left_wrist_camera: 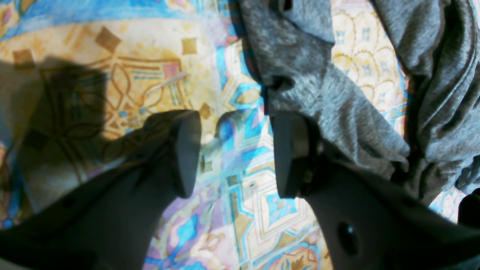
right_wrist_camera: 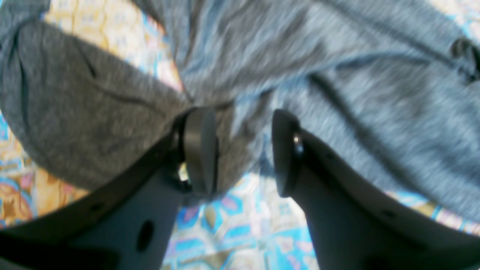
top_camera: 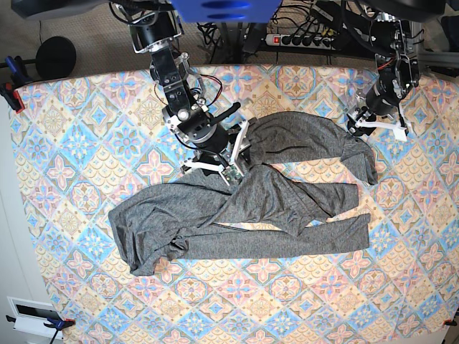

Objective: Layout the t-shirt on the table in an organized manner, then fold the t-shirt properly
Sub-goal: 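Drag the held shirt fabric with the right gripper toward the robot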

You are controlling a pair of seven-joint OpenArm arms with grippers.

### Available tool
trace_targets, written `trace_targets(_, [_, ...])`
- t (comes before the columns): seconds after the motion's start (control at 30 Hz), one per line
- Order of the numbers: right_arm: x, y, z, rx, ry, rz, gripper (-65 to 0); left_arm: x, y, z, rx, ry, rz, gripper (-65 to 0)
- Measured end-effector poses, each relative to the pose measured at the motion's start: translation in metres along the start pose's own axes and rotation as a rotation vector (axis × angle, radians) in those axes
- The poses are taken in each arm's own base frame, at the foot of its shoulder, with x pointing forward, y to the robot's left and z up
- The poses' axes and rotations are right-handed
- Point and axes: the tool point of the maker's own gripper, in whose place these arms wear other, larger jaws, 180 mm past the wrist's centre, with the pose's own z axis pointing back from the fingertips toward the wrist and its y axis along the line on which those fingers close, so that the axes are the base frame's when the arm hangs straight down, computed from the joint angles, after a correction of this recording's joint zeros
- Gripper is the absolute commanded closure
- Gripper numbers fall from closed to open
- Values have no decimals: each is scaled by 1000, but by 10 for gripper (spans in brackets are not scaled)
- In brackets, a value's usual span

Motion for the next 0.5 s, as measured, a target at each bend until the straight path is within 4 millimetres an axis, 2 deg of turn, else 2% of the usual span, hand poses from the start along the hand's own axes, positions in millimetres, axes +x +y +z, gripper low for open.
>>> trace_targets(0.17, [0,1,-1,2,0,0,-236,0,0,0,0,0,2,-311])
trace_targets(0.5, [-17,6,-8,18,44,-6,-235,1,0,0,0,0,2,-311])
